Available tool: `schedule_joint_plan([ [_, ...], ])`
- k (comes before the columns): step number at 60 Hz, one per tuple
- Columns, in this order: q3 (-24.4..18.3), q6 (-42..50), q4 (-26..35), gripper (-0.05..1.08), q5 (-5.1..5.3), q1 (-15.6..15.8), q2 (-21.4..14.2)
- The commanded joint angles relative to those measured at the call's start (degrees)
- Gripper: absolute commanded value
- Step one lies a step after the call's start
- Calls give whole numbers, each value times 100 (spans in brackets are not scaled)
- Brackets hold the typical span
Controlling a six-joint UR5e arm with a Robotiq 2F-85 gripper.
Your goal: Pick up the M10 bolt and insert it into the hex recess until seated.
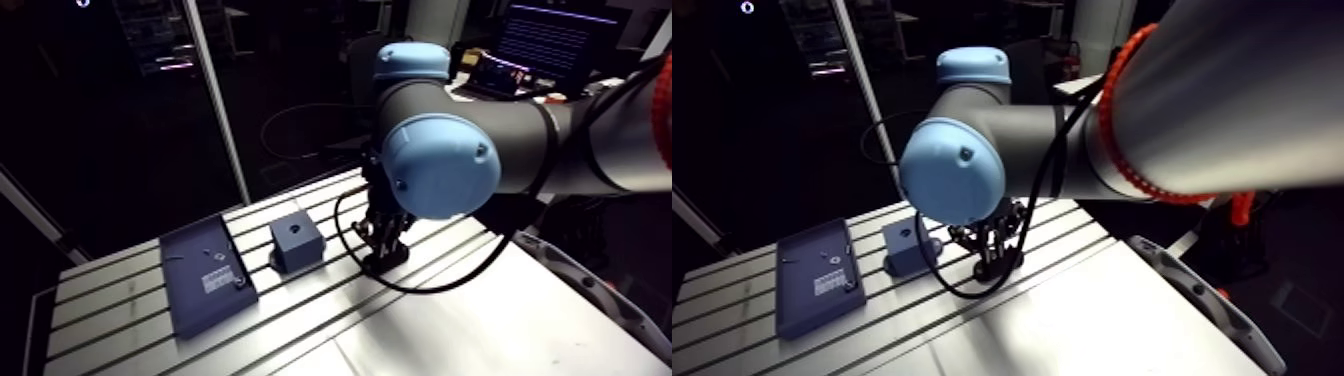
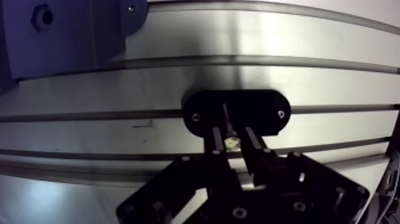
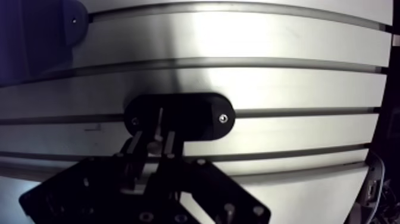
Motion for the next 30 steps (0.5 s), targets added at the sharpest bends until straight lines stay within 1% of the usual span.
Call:
schedule_joint_plan([
  [1,-7,-4,0,70,0,-1,0],
  [30,-75,-66,7,73,0,-1,-87],
])
